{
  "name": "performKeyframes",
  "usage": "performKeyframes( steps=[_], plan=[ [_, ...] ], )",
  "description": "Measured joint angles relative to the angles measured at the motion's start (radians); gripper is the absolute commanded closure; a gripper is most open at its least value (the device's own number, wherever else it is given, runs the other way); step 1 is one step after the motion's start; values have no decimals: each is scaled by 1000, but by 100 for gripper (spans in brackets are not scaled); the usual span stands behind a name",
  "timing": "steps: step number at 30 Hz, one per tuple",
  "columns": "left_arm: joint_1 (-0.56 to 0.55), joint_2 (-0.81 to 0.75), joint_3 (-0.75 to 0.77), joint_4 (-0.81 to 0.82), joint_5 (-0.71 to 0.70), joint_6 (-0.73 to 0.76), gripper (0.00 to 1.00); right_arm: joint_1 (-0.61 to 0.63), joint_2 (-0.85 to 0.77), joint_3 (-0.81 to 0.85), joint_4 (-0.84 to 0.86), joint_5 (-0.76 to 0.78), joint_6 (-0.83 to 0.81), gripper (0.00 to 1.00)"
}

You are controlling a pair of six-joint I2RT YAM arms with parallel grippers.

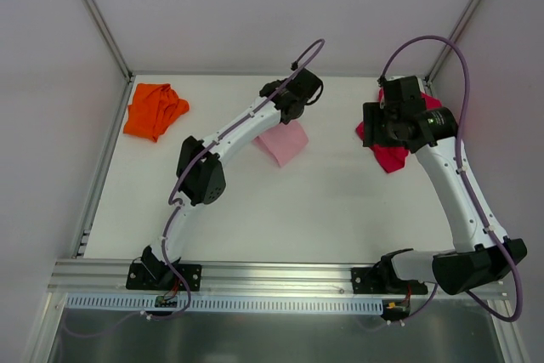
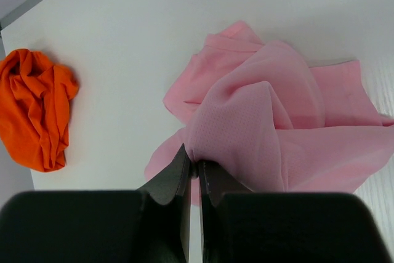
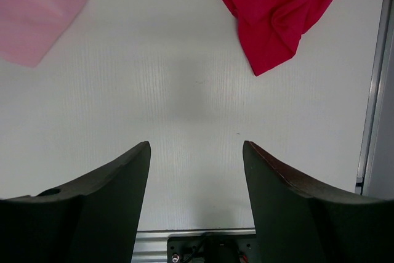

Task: Fold and stack the t-shirts
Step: Fold the long partially folded tshirt into a neat square

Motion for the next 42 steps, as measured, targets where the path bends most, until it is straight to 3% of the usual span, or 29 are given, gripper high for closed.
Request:
performKeyframes(
  steps=[21,23,24,25,31,37,42],
  plan=[
    [163,68,-12,-42,64,-193,100,17,-7,0,-6,-11,-4,34],
    [170,74,-14,-42,72,-192,59,19,-11,0,-8,-13,-4,34],
    [175,78,-14,-41,74,-185,24,19,-13,0,-8,-14,-4,34],
    [175,83,-14,-39,76,-187,1,22,-14,0,-11,-14,-4,34],
    [182,95,-56,-13,67,-193,1,46,-19,0,-30,-18,-6,34],
    [178,-6,-233,112,67,-180,1,65,-33,-14,-31,-24,-8,34],
    [164,-82,-215,173,42,-143,1,73,-48,-33,-34,-29,-8,34]
  ],
)
